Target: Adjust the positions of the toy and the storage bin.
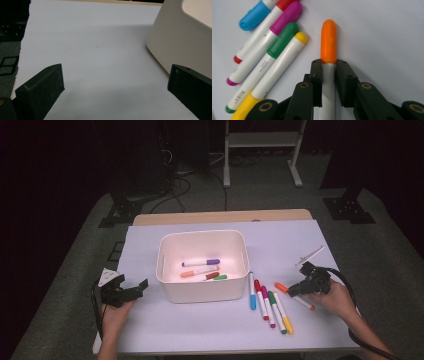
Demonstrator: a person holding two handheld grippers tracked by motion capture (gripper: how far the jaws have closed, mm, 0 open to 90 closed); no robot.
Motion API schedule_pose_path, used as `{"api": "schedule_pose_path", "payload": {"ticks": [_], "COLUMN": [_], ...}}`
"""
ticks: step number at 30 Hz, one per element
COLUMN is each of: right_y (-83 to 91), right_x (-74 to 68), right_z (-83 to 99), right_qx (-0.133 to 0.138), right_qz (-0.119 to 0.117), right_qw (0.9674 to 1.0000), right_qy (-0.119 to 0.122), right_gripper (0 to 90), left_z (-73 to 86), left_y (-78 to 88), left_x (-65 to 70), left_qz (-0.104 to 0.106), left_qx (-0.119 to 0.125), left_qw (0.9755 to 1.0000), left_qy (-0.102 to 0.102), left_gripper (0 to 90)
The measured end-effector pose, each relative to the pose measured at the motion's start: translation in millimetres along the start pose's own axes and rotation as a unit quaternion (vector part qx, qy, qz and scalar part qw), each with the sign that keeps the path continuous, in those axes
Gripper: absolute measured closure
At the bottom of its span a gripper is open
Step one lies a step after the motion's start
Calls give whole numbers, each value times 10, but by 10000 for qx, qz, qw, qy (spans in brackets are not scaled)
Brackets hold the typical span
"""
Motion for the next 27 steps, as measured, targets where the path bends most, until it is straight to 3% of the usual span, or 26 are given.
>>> {"api": "schedule_pose_path", "payload": {"ticks": [8, 20, 27], "right_y": [-17, 41, 248], "right_x": [18, 86, 36], "right_z": [22, 34, -54], "right_qx": [-67, 86, 208], "right_qz": [155, -237, -601], "right_qw": [9998, 9994, 9978], "right_qy": [73, -229, -198], "right_gripper": [751, 757, 757], "left_z": [-1, -1, -4], "left_y": [-2, -1, 2], "left_x": [2, -8, -2], "left_qz": [-3, -11, -15], "left_qx": [-3, 4, 6], "left_qw": [10000, 10000, 10000], "left_qy": [-1, 7, -1], "left_gripper": [0, 0, 0]}}
Point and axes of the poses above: each handheld gripper's, and its own axes: y roughly backward along the jaws, z roughly out of its underside, x roughly to its right, the point moved 4 cm from there along -y, roughly forward along the jaws, and after that the axes turned 4 degrees about y, right-handed, at the moved point
